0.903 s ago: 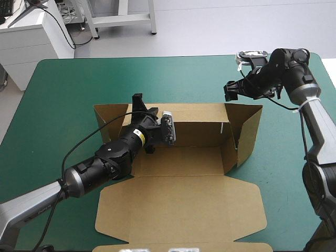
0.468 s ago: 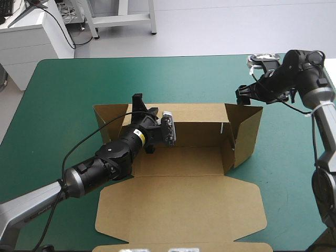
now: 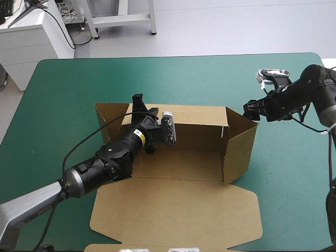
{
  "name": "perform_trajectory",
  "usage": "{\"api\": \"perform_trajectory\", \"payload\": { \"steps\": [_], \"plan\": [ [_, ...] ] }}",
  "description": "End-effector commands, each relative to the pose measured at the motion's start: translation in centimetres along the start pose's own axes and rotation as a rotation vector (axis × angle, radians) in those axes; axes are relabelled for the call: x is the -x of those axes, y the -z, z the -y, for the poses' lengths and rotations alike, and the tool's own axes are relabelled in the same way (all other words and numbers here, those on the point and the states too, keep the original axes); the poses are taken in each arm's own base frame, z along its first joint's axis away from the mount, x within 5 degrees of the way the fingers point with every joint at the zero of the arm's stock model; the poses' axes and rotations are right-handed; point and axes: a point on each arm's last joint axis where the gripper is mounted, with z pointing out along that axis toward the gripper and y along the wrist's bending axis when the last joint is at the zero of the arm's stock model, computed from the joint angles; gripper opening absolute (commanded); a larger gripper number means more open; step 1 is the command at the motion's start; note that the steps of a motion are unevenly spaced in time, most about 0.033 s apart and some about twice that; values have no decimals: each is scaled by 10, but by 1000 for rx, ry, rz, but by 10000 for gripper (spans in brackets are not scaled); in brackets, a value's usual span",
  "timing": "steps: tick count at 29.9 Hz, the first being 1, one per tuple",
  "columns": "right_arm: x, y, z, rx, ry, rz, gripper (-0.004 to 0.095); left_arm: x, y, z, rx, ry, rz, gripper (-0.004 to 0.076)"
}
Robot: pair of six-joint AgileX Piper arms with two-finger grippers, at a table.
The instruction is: Fold the box
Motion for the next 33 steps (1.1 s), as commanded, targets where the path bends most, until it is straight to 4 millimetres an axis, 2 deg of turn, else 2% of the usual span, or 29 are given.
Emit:
{"api": "perform_trajectory", "payload": {
  "steps": [1, 10, 22, 33],
  "plan": [
    [-12, 22, -13, 44, 25, 39, 693, -7, 4, 0, -14, 102, -72, -8],
    [-47, 18, -22, 110, 46, 33, 693, -7, 4, 0, -14, 102, -72, -8],
    [-92, 11, -37, 210, 149, 240, 694, -7, 4, 0, -15, 102, -65, -8],
    [-95, 9, -45, 303, 172, 272, 694, -6, 4, -2, 9, 68, -58, -8]
  ]
}}
